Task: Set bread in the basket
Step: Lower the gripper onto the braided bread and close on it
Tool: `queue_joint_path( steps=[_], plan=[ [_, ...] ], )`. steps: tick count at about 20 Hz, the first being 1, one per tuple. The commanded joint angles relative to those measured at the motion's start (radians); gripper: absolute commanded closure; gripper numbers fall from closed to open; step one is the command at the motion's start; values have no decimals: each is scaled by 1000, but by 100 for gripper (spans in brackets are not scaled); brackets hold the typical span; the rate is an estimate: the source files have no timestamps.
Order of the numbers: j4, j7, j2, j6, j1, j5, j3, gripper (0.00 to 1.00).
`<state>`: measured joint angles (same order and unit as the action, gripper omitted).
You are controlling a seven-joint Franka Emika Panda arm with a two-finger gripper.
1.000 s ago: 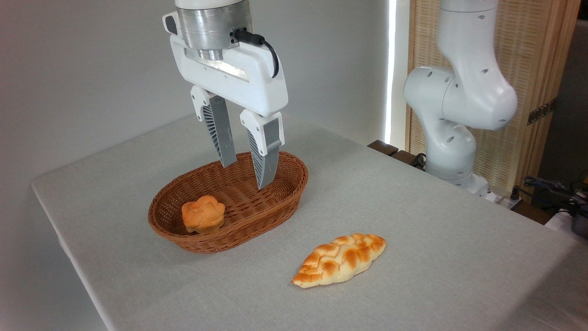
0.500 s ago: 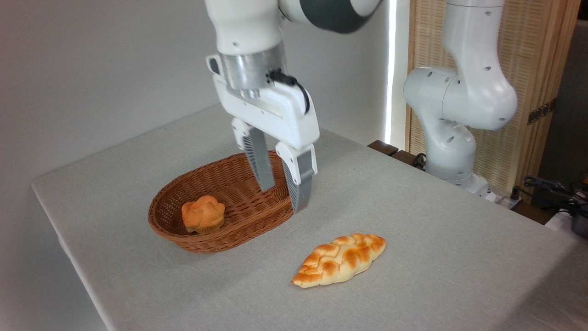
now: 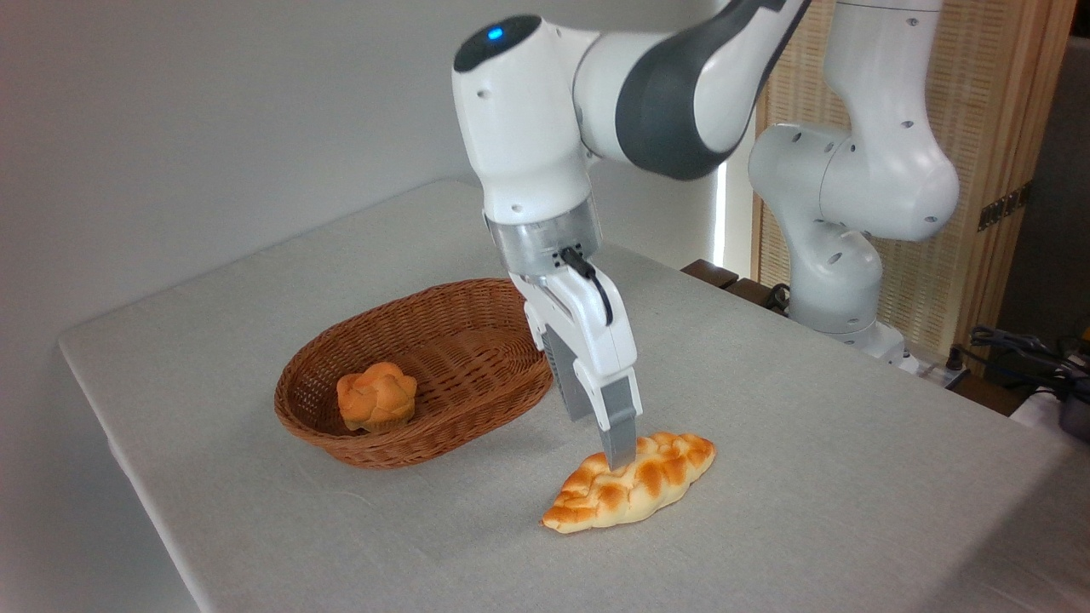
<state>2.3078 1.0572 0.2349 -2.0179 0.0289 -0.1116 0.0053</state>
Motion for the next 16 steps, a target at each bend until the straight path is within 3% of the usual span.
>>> queue_joint_path(
  steps=[1, 10, 14, 16],
  plan=[
    [35, 21, 6, -41, -4, -89, 18, 0],
    [97, 18, -29, -137, -6, -94, 19, 1],
    [105, 18, -29, -151, -4, -94, 22, 54],
    [105, 18, -29, -150, -6, -94, 28, 61]
  ],
)
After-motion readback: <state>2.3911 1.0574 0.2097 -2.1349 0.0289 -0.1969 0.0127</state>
